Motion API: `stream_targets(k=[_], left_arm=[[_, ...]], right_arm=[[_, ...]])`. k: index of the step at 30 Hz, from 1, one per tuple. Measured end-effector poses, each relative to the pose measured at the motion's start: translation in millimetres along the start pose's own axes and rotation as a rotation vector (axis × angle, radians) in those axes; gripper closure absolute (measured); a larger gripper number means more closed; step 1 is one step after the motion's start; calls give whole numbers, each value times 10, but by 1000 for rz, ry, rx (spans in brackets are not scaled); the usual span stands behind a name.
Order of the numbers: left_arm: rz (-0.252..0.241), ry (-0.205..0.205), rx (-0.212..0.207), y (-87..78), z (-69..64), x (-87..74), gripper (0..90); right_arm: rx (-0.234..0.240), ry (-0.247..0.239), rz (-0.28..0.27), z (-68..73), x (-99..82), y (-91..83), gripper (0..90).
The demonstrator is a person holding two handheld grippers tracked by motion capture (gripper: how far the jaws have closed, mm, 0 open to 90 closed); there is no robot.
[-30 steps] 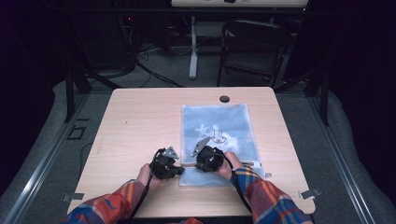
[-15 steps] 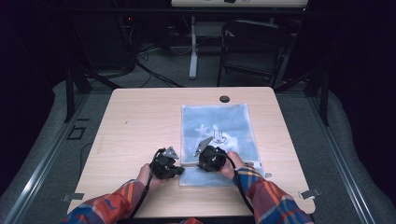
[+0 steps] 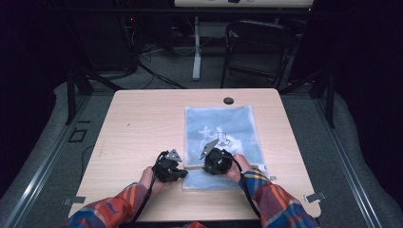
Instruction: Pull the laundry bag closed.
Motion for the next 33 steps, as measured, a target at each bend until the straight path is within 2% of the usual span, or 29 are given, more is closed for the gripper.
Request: stream_targets(k=[9, 12, 18, 33], left_arm=[[0, 1, -1, 0, 1, 0, 900], [0, 2, 0, 0, 0, 1, 900], [0, 2, -1, 0, 1, 0, 900], [-1, 4, -2, 0, 1, 0, 900]], right_arm=[[0, 8, 0, -25, -31, -34, 819], [-5, 0, 15, -41, -47, -53, 819], [0, 11, -2, -35, -50, -50, 819], [-5, 20, -1, -78, -113, -115, 818]])
Point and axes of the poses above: each handheld gripper's, and its own axes: y roughly forward along the jaws, x roughly out of its top, z roughly to its left, the point moved 7 cm from there along y, roughly forward along the jaws, and after that the axes turned 9 degrees about y, right-handed, at the moved point
